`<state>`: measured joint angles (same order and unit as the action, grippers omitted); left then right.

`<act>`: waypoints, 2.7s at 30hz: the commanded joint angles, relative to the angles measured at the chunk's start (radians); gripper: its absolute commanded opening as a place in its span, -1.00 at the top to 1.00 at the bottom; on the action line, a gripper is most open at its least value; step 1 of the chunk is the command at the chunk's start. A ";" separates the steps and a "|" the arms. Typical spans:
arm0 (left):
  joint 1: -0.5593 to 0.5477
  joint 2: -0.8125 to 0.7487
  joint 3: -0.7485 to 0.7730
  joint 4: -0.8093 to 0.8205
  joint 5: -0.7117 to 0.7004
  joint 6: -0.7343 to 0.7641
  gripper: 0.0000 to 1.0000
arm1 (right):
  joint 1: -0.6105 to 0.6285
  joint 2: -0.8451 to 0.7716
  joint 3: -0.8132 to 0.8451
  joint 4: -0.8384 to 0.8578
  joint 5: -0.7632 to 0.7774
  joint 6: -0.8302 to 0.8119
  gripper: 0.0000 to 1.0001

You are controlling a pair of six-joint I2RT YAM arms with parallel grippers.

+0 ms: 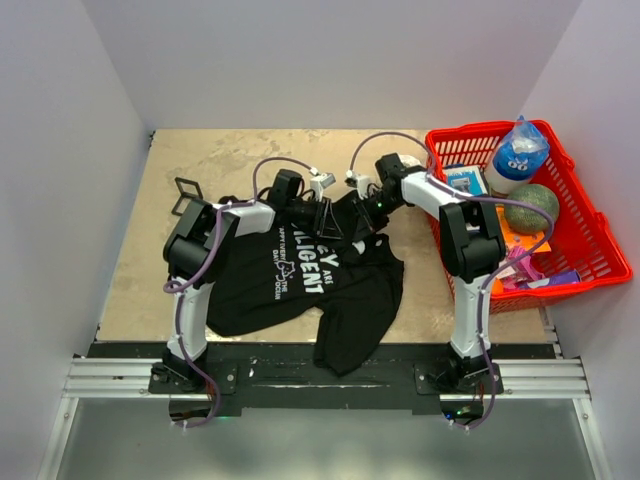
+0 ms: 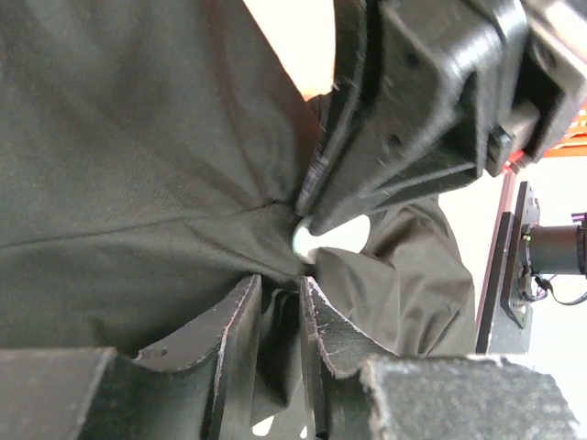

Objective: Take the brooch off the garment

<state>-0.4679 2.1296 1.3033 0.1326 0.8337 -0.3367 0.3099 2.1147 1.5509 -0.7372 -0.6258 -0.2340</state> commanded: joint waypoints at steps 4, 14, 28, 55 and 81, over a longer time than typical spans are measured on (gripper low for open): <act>-0.018 -0.046 0.071 0.027 0.030 0.034 0.44 | 0.001 0.008 0.253 -0.062 0.144 -0.023 1.00; -0.034 -0.027 0.080 0.122 0.038 -0.070 0.44 | 0.006 -0.073 0.247 -0.099 0.156 -0.030 1.00; 0.021 -0.022 0.044 0.214 0.125 -0.183 -0.01 | 0.000 -0.134 0.190 -0.070 0.045 -0.062 1.00; 0.072 0.289 0.001 1.399 0.440 -0.989 0.02 | -0.032 -0.116 0.118 0.033 -0.199 -0.034 1.00; 0.087 0.188 0.031 0.906 0.328 -0.579 0.07 | 0.149 -0.075 0.406 -0.353 0.391 -0.329 1.00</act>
<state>-0.3786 2.3848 1.3128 1.0401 1.1778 -0.9810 0.4038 2.0090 1.8503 -0.9184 -0.3515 -0.4831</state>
